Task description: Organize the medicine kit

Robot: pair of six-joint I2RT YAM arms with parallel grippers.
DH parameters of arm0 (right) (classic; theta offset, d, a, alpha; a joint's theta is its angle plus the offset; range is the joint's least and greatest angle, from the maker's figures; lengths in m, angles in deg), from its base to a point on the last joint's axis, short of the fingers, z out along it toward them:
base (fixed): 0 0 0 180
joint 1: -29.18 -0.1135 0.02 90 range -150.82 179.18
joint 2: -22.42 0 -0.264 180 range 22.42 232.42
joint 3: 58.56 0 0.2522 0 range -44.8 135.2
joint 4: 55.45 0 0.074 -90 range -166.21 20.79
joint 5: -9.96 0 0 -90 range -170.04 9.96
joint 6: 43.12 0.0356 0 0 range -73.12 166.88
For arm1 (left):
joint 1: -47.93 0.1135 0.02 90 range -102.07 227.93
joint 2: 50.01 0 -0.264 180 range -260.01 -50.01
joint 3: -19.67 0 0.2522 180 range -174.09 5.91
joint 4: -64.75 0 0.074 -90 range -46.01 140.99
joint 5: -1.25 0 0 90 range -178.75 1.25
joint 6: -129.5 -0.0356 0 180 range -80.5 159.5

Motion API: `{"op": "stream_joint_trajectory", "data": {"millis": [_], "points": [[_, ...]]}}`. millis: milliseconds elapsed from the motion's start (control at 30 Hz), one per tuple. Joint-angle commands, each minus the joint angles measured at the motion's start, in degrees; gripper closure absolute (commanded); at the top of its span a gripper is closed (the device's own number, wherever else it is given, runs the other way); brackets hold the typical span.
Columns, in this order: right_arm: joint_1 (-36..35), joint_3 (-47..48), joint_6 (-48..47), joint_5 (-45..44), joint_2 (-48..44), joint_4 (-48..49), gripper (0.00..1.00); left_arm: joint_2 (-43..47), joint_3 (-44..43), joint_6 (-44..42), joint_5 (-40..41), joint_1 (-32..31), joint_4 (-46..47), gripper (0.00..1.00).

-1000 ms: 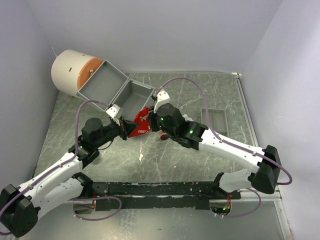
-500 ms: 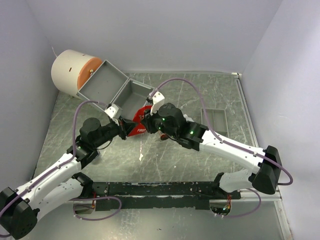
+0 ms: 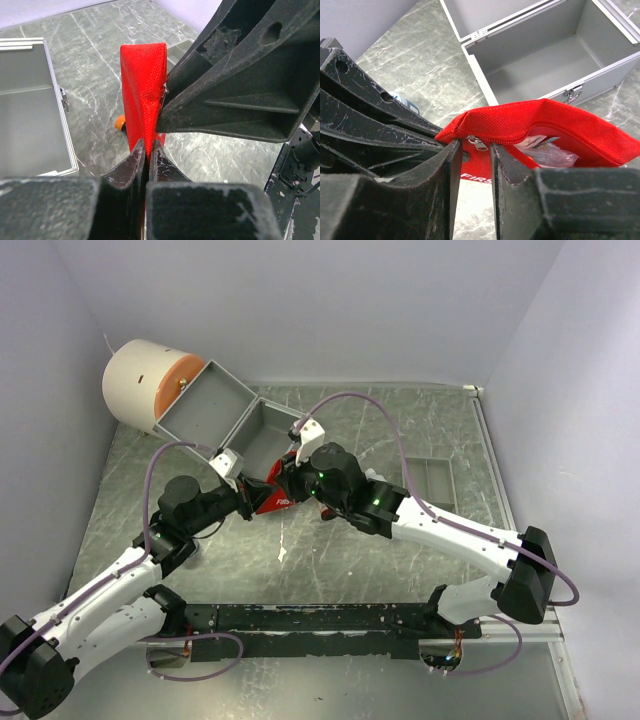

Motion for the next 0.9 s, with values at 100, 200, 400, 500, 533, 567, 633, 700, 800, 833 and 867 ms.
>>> {"op": "stream_joint_trajectory", "data": {"millis": [100, 200, 400, 500, 533, 567, 633, 700, 800, 833, 867], "points": [[0.0, 1.6, 0.6, -5.1, -0.1, 2.5, 0.69, 1.2, -0.6, -0.8, -3.4, -0.2, 4.2, 0.93], [0.0, 1.0, 0.7, -4.9, -0.4, 3.5, 0.73, 1.2, -0.5, -0.7, -3.5, -0.2, 4.4, 0.93], [0.0, -0.2, 0.9, -3.9, -1.5, 5.6, 0.92, 1.0, -0.6, -0.7, -3.2, -0.2, 4.2, 0.93], [0.0, -0.4, 1.0, -4.3, -1.7, 5.4, 1.0, 1.1, -0.6, -0.6, -3.0, -0.2, 4.2, 0.93], [0.0, -0.3, 1.0, -4.3, -1.6, 5.2, 1.0, 1.1, -0.6, -0.6, -3.0, -0.2, 4.2, 0.93], [0.0, -0.2, 0.9, -4.3, -1.6, 5.0, 1.0, 1.1, -0.6, -0.6, -2.9, -0.2, 4.2, 0.93], [0.0, -0.2, 0.8, -3.8, -1.6, 4.8, 1.0, 1.1, -0.6, -0.6, -2.7, -0.2, 4.2, 0.93], [-0.1, -0.4, 0.6, -3.4, -1.7, 4.7, 1.0, 1.2, -0.8, -0.5, -2.6, -0.2, 4.1, 0.93], [-0.1, -1.1, 0.2, -3.4, -2.0, 4.7, 1.0, 1.4, -0.8, -0.3, -2.1, -0.2, 3.8, 0.93], [0.0, -1.3, -0.1, -3.4, -2.1, 4.6, 1.0, 1.5, -0.9, -0.3, -2.0, -0.2, 3.6, 0.92], [0.0, -1.3, -0.5, -3.3, -2.1, 4.5, 1.0, 1.4, -0.9, -0.1, -1.7, -0.2, 3.5, 0.92]]}}
